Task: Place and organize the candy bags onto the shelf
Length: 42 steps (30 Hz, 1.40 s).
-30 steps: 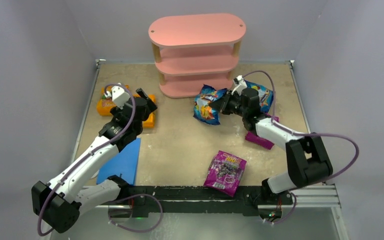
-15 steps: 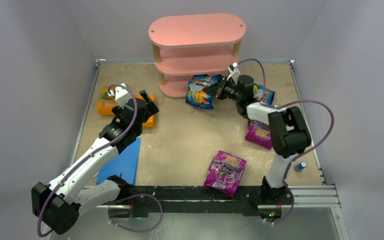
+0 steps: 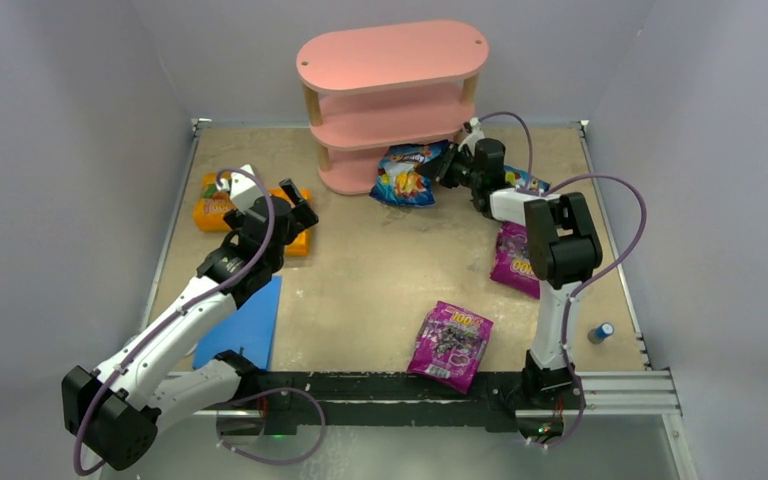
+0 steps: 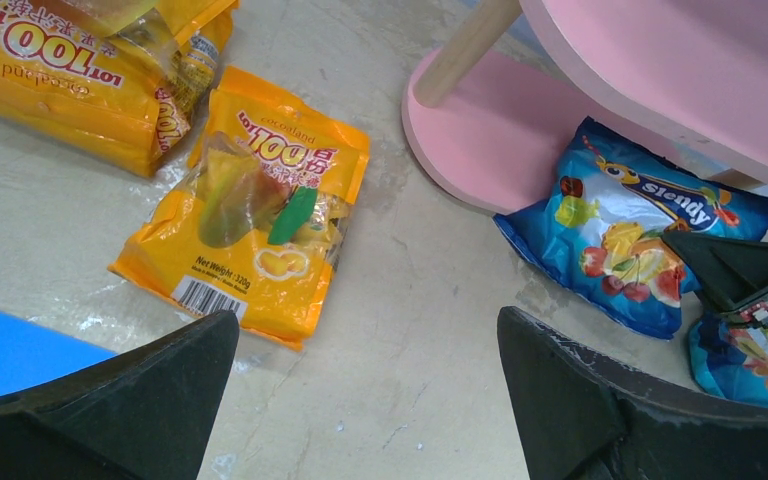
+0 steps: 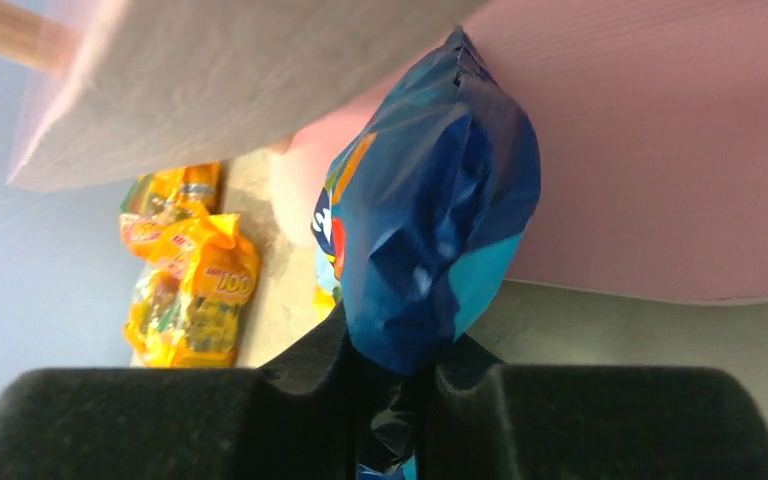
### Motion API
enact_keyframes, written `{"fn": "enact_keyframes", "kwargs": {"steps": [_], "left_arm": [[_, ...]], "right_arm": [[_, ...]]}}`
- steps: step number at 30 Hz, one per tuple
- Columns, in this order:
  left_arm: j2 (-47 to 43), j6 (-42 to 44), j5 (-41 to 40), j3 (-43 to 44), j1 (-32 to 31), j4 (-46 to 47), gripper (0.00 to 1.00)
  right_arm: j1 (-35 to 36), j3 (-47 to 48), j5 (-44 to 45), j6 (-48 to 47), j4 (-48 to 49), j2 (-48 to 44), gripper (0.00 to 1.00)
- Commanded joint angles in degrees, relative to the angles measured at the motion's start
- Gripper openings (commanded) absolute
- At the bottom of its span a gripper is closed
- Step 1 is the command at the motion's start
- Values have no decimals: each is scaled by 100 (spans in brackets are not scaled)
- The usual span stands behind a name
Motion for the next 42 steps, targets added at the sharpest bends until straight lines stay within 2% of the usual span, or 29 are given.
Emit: {"fn": "enact_keyframes", "kwargs": {"steps": [1, 8, 15, 16, 18, 19, 20, 22, 24, 26, 28, 30, 32, 35, 42], "left_arm": [[0, 89, -9, -66, 29, 183, 99], [113, 63, 77, -19, 37, 145, 99], [76, -11, 92, -20, 29, 74, 99], [65, -12, 92, -27, 29, 68, 99], [47, -29, 104, -19, 30, 37, 99], [45, -40, 103, -19, 29, 20, 99], [32, -43, 101, -16, 29, 7, 99], [27, -51, 94, -5, 33, -26, 99], [19, -71, 90, -3, 29, -73, 99], [-3, -74, 67, -9, 29, -99, 99], [-24, -39, 43, -20, 31, -112, 99], [-42, 25, -7, -49, 30, -131, 99], [-67, 68, -119, -71, 30, -176, 99], [-102, 55, -273, -89, 30, -283, 99], [-217, 114, -396, -168, 34, -321, 99]], "right_arm": [[-3, 453, 1176, -534, -106, -229, 25], [-2, 637, 2027, -556, -583, -95, 44], [3, 648, 2573, -700, -893, -148, 53], [5, 599, 2669, -753, -903, -182, 56], [10, 499, 2881, -783, -982, -309, 70], [8, 466, 3032, -855, -1033, -389, 72], [8, 421, 3131, -933, -1099, -476, 82], [8, 360, 3362, -1251, -1249, -690, 87], [40, 148, 3502, -1823, -1413, -992, 90], [173, -264, 3560, -2788, -1268, -1370, 94], [511, -829, 3091, -4682, -1021, -1799, 99], [995, -1390, 2940, -6829, -918, -2160, 99], [1361, -1788, 2754, -8263, -858, -2236, 99], [1462, -1561, 2462, -8897, -1426, -2029, 99], [1664, -806, 2607, -9587, -1572, -1125, 99]]}}
